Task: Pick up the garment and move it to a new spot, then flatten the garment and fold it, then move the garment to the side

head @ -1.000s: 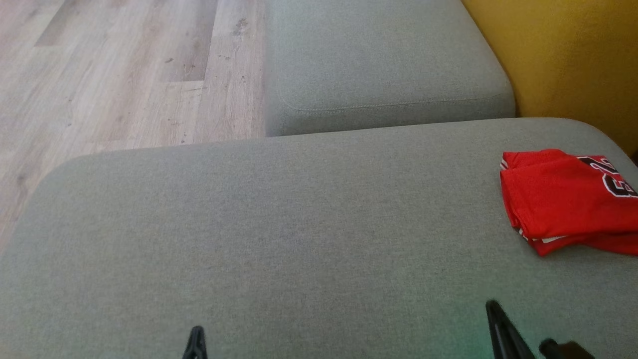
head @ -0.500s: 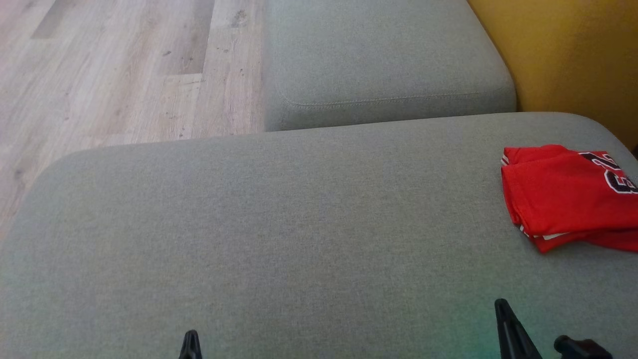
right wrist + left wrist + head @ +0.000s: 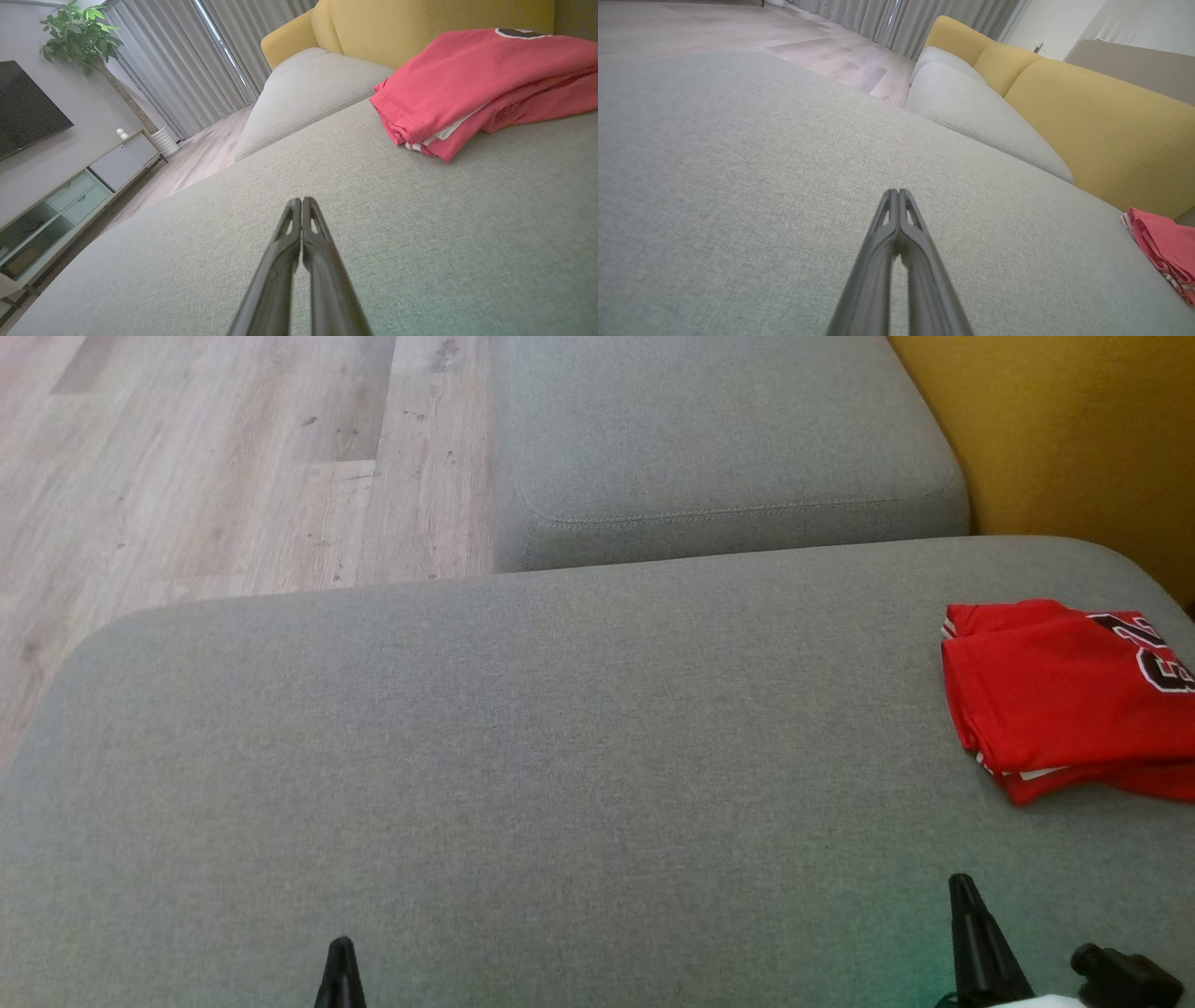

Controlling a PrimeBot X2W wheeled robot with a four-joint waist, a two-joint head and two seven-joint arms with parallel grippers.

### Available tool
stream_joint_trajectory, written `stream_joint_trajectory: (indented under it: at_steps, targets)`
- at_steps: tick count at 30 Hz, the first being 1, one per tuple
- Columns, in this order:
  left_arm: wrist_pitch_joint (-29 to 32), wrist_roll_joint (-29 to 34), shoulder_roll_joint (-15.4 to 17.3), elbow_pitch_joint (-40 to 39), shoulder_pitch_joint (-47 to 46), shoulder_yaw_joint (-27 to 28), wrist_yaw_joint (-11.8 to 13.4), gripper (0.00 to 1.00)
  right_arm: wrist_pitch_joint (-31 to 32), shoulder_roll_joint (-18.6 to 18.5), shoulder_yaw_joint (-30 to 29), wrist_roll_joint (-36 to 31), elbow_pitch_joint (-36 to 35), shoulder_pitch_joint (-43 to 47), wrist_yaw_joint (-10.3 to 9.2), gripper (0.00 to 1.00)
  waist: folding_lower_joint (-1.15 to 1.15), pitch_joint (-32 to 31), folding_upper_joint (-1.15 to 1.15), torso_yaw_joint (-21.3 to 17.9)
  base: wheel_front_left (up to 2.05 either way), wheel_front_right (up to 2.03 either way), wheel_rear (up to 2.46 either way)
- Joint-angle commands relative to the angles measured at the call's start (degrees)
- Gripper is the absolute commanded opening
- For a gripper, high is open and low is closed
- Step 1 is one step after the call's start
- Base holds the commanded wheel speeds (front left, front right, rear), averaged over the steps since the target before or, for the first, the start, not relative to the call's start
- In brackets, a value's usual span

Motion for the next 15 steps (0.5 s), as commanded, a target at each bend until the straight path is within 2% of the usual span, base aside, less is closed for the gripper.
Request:
stream_joint_trajectory:
  at_steps: [1, 15]
  targets:
    - [0.37, -1.83, 0.59, -1.28, -2.89, 1.55, -0.53, 0.00, 0.46, -0.85, -0.17, 2.06, -1.57, -3.07, 0.11, 0.00, 0.00, 0.11, 0.00, 0.00, 0.00, 0.00, 0.00]
    - [2.35, -11.09, 0.83, -0.47, -5.60, 3.54, -2.42, 0.00, 2.50, -1.05, -1.15, 11.79, -1.24, -5.46, 0.15, 0.00, 0.00, 1.08, 0.00, -0.05, 0.00, 0.00, 0.00]
